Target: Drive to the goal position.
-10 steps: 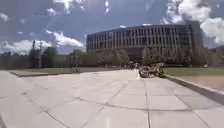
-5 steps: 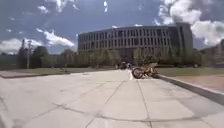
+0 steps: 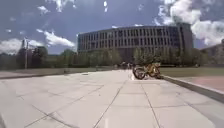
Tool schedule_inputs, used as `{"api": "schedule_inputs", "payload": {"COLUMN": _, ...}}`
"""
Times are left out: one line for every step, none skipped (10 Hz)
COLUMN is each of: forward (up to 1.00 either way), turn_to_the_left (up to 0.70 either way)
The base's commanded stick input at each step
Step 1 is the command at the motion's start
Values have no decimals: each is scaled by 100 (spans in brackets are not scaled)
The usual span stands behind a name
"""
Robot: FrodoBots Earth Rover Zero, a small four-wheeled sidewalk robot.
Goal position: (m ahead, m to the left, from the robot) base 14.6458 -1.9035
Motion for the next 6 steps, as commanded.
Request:
{"api": "schedule_inputs", "payload": {"forward": 70, "turn_to_the_left": 22}}
{"api": "schedule_inputs", "payload": {"forward": 70, "turn_to_the_left": 29}}
{"api": "schedule_inputs", "payload": {"forward": 70, "turn_to_the_left": 31}}
{"api": "schedule_inputs", "payload": {"forward": 70, "turn_to_the_left": 16}}
{"api": "schedule_inputs", "payload": {"forward": 70, "turn_to_the_left": 5}}
{"api": "schedule_inputs", "payload": {"forward": 70, "turn_to_the_left": 2}}
